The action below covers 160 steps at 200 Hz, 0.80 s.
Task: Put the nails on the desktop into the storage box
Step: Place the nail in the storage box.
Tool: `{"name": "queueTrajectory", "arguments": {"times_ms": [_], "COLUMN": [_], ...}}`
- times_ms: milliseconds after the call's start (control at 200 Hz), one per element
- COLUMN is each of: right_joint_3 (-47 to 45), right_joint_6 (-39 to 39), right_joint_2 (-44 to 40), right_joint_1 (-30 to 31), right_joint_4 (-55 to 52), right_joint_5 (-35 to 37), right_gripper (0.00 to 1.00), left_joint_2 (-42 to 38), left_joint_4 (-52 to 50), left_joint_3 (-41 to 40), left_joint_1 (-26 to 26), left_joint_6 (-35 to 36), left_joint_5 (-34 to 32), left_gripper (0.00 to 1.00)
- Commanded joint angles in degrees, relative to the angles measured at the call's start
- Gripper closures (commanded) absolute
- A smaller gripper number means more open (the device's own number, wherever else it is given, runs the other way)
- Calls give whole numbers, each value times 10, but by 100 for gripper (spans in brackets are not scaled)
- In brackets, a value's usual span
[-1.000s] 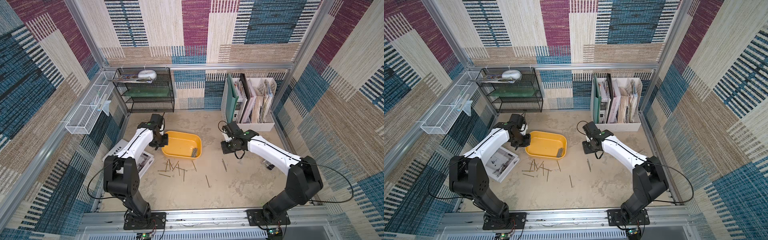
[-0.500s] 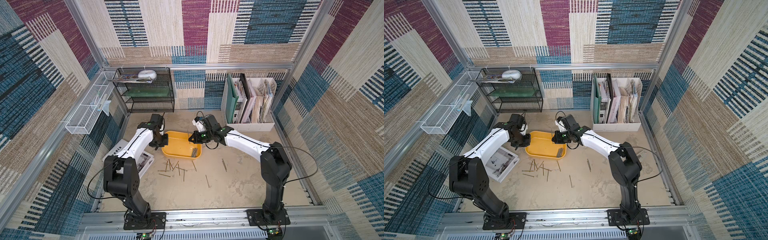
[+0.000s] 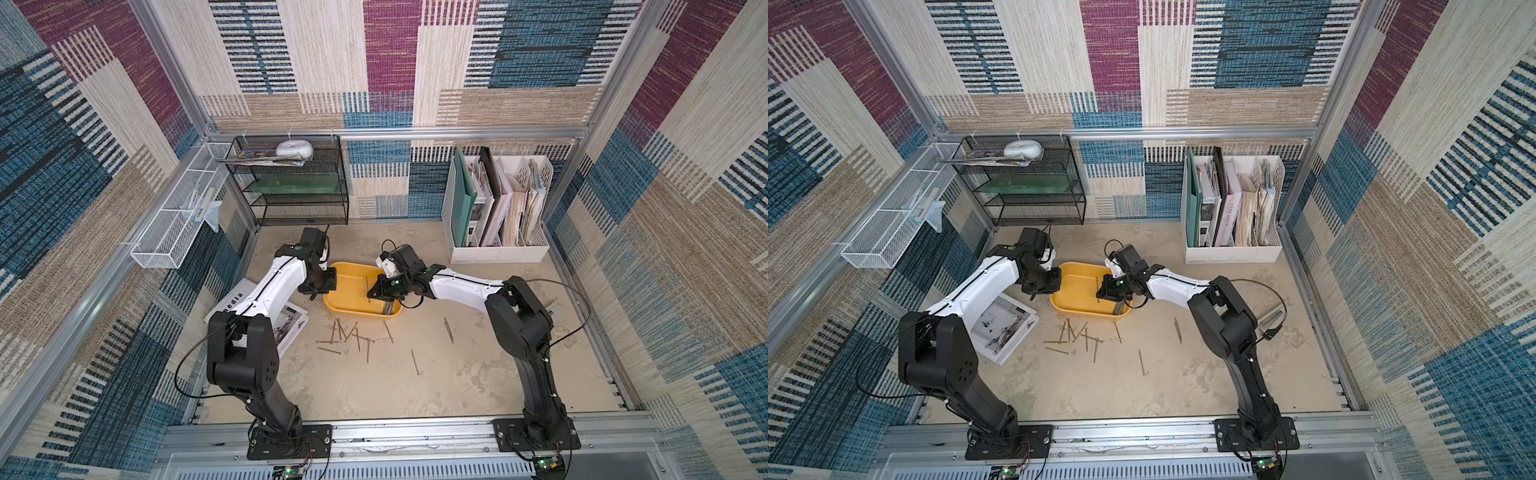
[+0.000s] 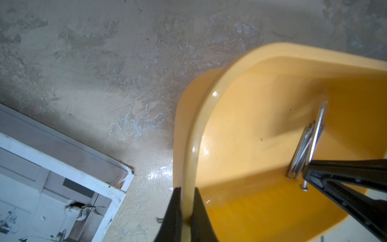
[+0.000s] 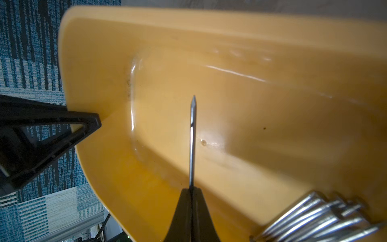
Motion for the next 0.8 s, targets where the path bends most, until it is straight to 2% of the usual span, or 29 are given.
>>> {"name": "queueTrajectory", "arguments": {"times_ms": [0,60,125,195,335,501,576,666,796], "right_joint_3": [-12,-18,-19,-27,-79,-154,-186,-223,-282], "right_joint_6": [18,23,20,10,-26,-92,-137,-150,-172], "right_joint_2": [1,0,-3,-19,-95,-224,-275,-298,-299], "right_joint_1": [1,1,1,1,-10,-23,-24,-27,-30], "right_joint_4": [20,21,17,4,-30,-120,-196,-279,-287], "right_joint_5": [-6,-8,-8,0,36,114,189,310,358], "right_gripper": [100,100,92,74,63,60,60,60,63], "left_joint_2": [0,1,0,0,1,0,0,0,0], "left_joint_4": [1,1,1,0,0,1,1,1,1], "left_joint_3": [9,9,10,9,9,9,9,9,9], "left_joint_1": [1,0,2,2,2,2,2,2,2], "left_joint_6": [1,1,1,1,1,1,1,1,1], "left_joint_5": [9,9,10,9,10,10,9,9,10], "left_gripper": [100,100,100,100,100,100,100,100,100]}}
